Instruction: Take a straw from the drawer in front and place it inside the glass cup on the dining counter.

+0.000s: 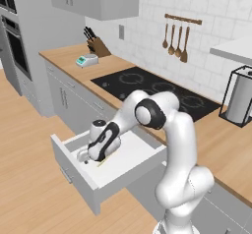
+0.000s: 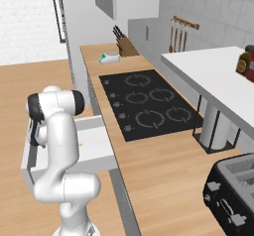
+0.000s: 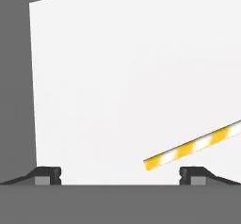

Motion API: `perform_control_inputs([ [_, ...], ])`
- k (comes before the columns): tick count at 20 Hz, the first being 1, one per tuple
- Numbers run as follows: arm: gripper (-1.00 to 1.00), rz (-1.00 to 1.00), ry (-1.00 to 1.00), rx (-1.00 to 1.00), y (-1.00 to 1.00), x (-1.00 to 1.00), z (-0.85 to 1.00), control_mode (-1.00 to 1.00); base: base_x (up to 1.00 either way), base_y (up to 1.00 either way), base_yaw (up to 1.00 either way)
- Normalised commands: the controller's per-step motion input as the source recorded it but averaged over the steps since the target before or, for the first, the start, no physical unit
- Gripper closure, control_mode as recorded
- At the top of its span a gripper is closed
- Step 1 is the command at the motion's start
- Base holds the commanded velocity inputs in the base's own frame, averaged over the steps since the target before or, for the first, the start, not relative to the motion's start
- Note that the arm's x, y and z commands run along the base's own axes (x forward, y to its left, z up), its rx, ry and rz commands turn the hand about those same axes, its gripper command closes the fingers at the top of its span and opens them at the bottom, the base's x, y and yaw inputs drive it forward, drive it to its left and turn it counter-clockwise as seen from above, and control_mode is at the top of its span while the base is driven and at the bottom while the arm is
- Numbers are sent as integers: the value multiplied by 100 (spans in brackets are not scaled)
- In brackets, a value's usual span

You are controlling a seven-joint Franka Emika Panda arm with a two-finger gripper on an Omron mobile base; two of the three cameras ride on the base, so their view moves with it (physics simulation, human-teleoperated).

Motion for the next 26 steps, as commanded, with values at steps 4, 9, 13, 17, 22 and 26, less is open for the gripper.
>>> perform_control_inputs([
  [4, -100, -29, 2, 0, -75, 51, 14, -100, 0, 0, 0],
  [9, -100, -22, 3, 0, -59, 47, 0, -100, 0, 0, 0],
  [13, -100, -13, 2, 0, -22, 31, 0, -100, 0, 0, 0],
  [17, -100, -8, 1, 0, -6, 2, -1, -100, 0, 0, 0],
  [22, -100, -8, 2, 0, -18, 1, -9, -100, 0, 0, 0],
  [26, -100, -9, 0, 0, -23, 13, -23, -100, 0, 0, 0],
])
